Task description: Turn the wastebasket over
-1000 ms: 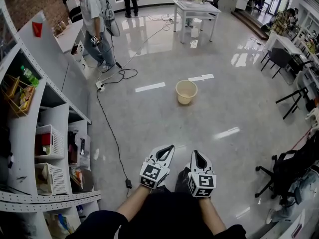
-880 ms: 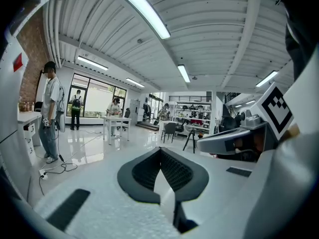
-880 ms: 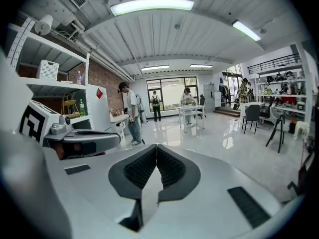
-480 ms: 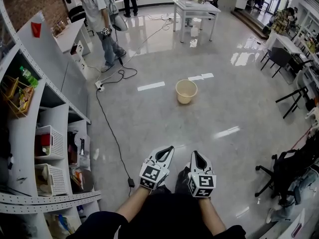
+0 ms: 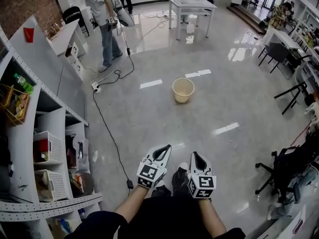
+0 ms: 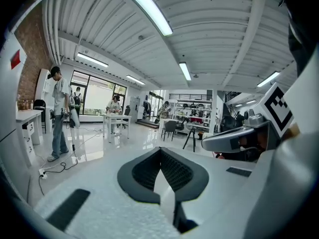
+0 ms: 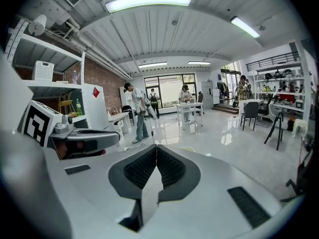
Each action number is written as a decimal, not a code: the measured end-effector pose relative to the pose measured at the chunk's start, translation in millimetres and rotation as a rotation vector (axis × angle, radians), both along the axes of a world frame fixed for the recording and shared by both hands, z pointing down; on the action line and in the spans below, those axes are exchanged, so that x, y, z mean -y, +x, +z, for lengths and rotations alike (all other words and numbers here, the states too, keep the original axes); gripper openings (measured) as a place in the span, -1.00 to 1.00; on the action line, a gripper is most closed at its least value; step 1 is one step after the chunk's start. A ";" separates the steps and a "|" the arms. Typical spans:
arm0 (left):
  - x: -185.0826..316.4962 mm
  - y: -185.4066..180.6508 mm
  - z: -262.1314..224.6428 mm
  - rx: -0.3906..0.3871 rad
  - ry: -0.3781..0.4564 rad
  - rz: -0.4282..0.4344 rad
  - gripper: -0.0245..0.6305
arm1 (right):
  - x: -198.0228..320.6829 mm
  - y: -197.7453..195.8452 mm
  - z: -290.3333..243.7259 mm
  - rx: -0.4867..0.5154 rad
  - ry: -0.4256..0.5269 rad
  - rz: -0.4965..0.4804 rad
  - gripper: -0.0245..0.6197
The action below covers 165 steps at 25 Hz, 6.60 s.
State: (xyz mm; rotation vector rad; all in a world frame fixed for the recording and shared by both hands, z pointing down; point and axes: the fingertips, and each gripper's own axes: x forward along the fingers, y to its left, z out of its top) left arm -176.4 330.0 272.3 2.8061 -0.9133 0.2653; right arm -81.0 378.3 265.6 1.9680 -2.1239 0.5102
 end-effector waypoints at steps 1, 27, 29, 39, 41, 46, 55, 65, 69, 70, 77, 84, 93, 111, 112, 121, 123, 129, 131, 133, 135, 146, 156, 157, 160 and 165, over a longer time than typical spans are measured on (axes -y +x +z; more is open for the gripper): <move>2.2 2.5 -0.4 0.000 -0.001 0.005 -0.90 | 3.3 1.3 -0.5 0.002 0.001 0.002 -0.89; 138.7 89.8 -1.5 0.017 -0.024 -0.058 -0.90 | 159.5 80.1 1.5 0.041 -0.010 -0.088 -0.89; 147.3 100.1 -0.8 0.018 -0.026 -0.065 -0.90 | 168.7 88.3 1.5 0.040 -0.010 -0.099 -0.89; 176.8 154.3 1.6 0.025 -0.028 -0.078 -0.90 | 196.6 134.6 6.9 0.042 -0.014 -0.123 -0.89; 177.9 161.8 0.7 0.029 -0.025 -0.077 -0.90 | 197.9 142.7 9.3 0.045 -0.018 -0.122 -0.89; 179.8 173.0 -2.2 0.031 -0.038 -0.089 -0.90 | 198.2 154.9 13.3 0.059 -0.026 -0.117 -0.89; 194.6 176.9 10.2 0.027 -0.048 -0.073 -0.90 | 210.4 157.2 20.9 0.055 -0.038 -0.109 -0.89; 266.2 198.0 11.5 0.007 -0.061 -0.043 -0.90 | 276.9 171.5 25.4 0.037 -0.060 -0.088 -0.89; 306.2 200.9 13.3 0.000 -0.059 -0.024 -0.90 | 318.4 171.4 24.7 0.027 -0.063 -0.079 -0.89; 316.6 201.3 13.3 0.001 -0.059 -0.019 -0.90 | 329.0 171.4 23.9 0.024 -0.062 -0.078 -0.89; 387.6 199.0 12.7 -0.002 -0.061 0.016 -0.90 | 397.6 169.1 17.8 0.011 -0.070 -0.053 -0.89; 438.7 191.2 18.5 0.002 -0.070 0.067 -0.90 | 448.4 158.3 21.8 0.001 -0.086 -0.016 -0.89; 478.7 198.7 24.8 -0.015 -0.090 0.082 -0.90 | 480.1 172.4 18.3 -0.015 -0.093 0.024 -0.89; 574.6 257.4 43.5 0.026 -0.087 0.028 -0.90 | 588.1 226.7 40.6 0.026 -0.101 -0.057 -0.89; 582.8 262.8 45.9 0.030 -0.083 0.026 -0.90 | 597.2 231.3 42.6 0.024 -0.104 -0.067 -0.89; 645.4 308.3 58.9 0.048 -0.083 0.011 -0.90 | 667.7 280.9 51.4 0.044 -0.113 -0.092 -0.89; 655.0 314.7 58.6 0.046 -0.077 -0.002 -0.90 | 677.9 290.1 54.3 0.046 -0.111 -0.098 -0.89; 678.9 330.7 68.3 0.035 -0.051 -0.036 -0.90 | 701.6 316.0 70.5 0.024 -0.094 -0.117 -0.89; 686.5 331.8 76.1 0.041 -0.044 -0.038 -0.90 | 707.6 320.4 77.0 0.023 -0.093 -0.118 -0.89; 693.2 328.0 85.4 0.052 -0.041 -0.031 -0.90 | 712.8 319.8 82.5 0.020 -0.088 -0.116 -0.89; 697.5 320.6 97.5 0.059 -0.043 -0.027 -0.90 | 715.7 315.8 91.2 0.013 -0.088 -0.116 -0.89; 684.8 296.8 185.1 0.040 -0.018 -0.046 -0.90 | 700.8 304.0 173.1 -0.023 -0.057 -0.116 -0.89; 681.5 274.9 291.9 0.002 0.027 -0.074 -0.90 | 707.5 278.3 278.6 -0.050 0.029 -0.142 -0.89; 684.3 273.1 303.5 -0.002 0.032 -0.079 -0.90 | 711.0 277.3 291.8 -0.051 0.036 -0.144 -0.89; 688.8 268.4 342.6 -0.004 0.051 -0.087 -0.90 | 718.9 275.7 332.1 -0.053 0.052 -0.148 -0.89; 695.1 269.1 410.5 -0.020 0.072 -0.096 -0.90 | 725.3 281.7 399.6 -0.067 0.088 -0.146 -0.89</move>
